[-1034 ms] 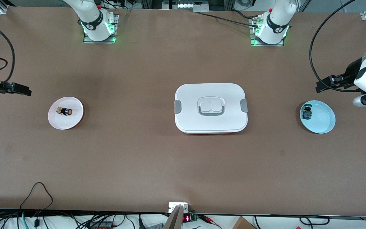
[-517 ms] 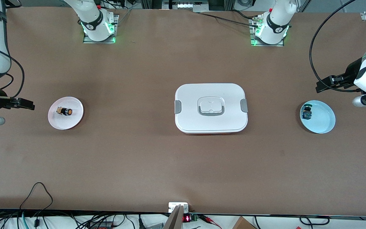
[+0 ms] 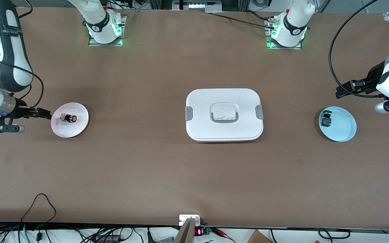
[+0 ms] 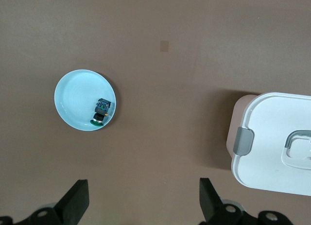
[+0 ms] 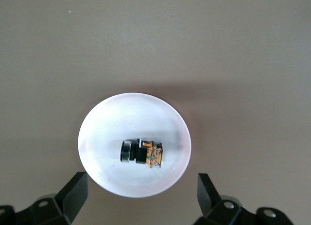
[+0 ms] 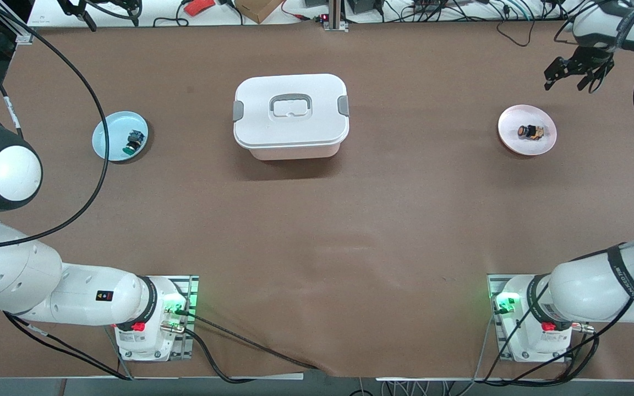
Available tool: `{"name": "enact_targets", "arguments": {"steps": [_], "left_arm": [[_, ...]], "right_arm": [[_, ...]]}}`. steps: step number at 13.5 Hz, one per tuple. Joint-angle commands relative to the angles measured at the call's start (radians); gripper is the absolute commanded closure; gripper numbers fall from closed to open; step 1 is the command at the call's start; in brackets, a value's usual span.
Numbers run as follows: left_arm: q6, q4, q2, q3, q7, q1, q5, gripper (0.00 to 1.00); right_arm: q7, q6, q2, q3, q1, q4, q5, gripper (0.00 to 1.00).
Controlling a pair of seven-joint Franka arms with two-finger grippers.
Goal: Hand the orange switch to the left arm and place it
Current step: 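Lower the right gripper around the orange switch and close it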
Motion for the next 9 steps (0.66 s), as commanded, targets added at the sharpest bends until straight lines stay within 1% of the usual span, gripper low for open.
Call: {"name": "enact_targets", "arguments": {"steps": [1,3,4,9], "left_arm": [[-0.008,0.027,0.012,-0.001,0.005,0.003,-0.009,0.0],[-0.008,0.027,0.012,0.001,0.005,0.003,-0.009,0.0],[-0.01,0.027,0.012,0.001,0.005,0.003,-0.009,0.0],[-0.008,0.027,0.012,-0.001,0.005,0.003,-0.009,0.0]], "right_arm": [[0.019,0.122,-0.009,0.009,-0.004,-0.109,0.014,0.0],[0.019,0.182,0.01,0.009,-0.013,-0.155,0.014,0.0],[0.021,0.191,0.018,0.009,-0.013,-0.168,0.015,0.0],[0.061,0.197,0.063,0.009,-0.011,-0.172,0.014,0.0]]}}
